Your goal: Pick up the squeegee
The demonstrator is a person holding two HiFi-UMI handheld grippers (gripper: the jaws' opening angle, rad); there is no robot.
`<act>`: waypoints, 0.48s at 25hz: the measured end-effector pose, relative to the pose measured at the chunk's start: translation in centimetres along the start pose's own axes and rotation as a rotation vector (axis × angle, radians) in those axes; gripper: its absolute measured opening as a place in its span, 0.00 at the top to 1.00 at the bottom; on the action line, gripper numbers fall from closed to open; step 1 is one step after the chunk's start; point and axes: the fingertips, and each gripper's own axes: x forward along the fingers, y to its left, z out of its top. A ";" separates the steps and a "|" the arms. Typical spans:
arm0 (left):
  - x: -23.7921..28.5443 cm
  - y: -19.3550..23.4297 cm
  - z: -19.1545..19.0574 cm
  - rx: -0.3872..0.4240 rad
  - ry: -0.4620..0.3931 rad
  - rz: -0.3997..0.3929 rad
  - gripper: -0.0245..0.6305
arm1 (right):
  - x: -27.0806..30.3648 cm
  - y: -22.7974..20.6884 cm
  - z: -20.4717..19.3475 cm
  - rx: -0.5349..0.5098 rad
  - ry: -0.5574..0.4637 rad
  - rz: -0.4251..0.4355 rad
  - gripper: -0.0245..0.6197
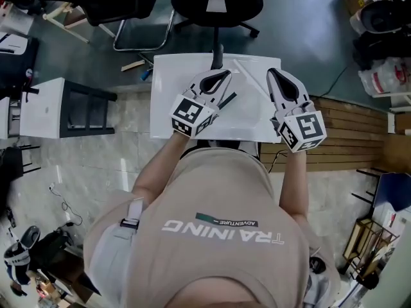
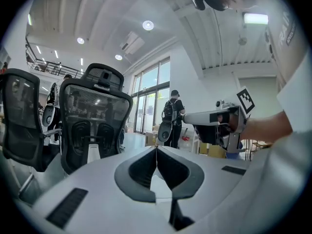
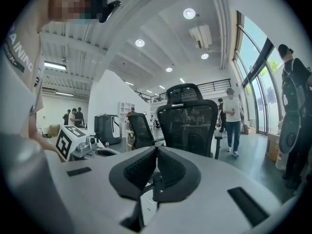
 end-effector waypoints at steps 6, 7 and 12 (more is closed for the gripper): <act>2.4 -0.7 -2.8 0.001 0.062 -0.013 0.94 | -0.3 -1.6 0.4 -0.012 -0.006 0.007 0.91; 2.8 -0.8 -3.4 -0.005 0.073 -0.017 0.94 | -0.4 -1.8 0.2 -0.016 -0.002 0.008 0.91; 4.8 -1.3 -5.9 -0.037 0.113 -0.035 0.94 | -1.0 -3.4 -1.1 0.000 0.022 0.006 0.91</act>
